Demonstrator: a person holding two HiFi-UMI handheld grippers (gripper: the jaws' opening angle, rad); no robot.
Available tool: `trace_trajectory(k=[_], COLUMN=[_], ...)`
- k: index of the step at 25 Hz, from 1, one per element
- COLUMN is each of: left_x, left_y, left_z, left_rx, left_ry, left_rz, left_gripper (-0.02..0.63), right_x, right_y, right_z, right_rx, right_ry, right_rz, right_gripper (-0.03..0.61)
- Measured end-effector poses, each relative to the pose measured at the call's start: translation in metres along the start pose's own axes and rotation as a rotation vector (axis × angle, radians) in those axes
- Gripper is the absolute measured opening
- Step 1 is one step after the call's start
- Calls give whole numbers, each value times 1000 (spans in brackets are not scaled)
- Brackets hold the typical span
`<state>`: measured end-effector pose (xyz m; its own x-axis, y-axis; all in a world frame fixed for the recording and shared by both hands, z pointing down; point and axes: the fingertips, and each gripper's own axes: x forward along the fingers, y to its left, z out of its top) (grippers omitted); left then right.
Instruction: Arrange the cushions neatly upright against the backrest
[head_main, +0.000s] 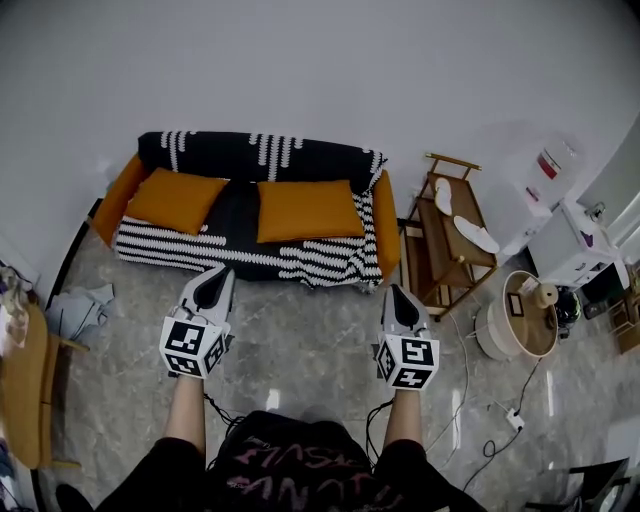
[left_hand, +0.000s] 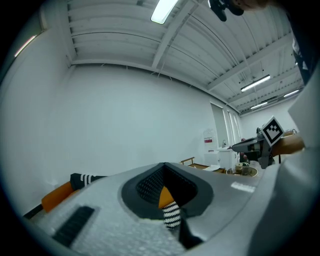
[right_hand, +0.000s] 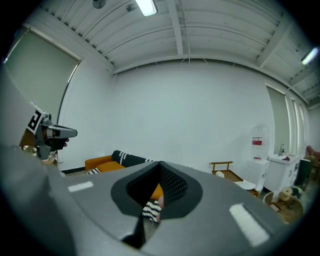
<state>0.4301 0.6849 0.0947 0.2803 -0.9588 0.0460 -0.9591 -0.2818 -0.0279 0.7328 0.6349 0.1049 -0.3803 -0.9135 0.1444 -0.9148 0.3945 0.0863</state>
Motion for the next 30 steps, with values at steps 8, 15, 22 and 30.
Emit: trace_trajectory(k=[8,15,22,30], left_x=[28,103,204,302], left_y=[21,45,72,87], left_z=[-21,-30,-34,-35], left_rx=[-29,-19,-18,-12], left_ry=[30,55,82,120], left_rz=[-18,-20,18,70], left_gripper=[0,0,0,0], right_x=[28,105,207,308], right_y=[3,-28,-82,-138], right_z=[-20,-24,-25,-20], right_rx=[10,27,50,53], right_ry=[42,47,47,62], right_rz=[-8,-9,15,68], right_gripper=[11,11,11,11])
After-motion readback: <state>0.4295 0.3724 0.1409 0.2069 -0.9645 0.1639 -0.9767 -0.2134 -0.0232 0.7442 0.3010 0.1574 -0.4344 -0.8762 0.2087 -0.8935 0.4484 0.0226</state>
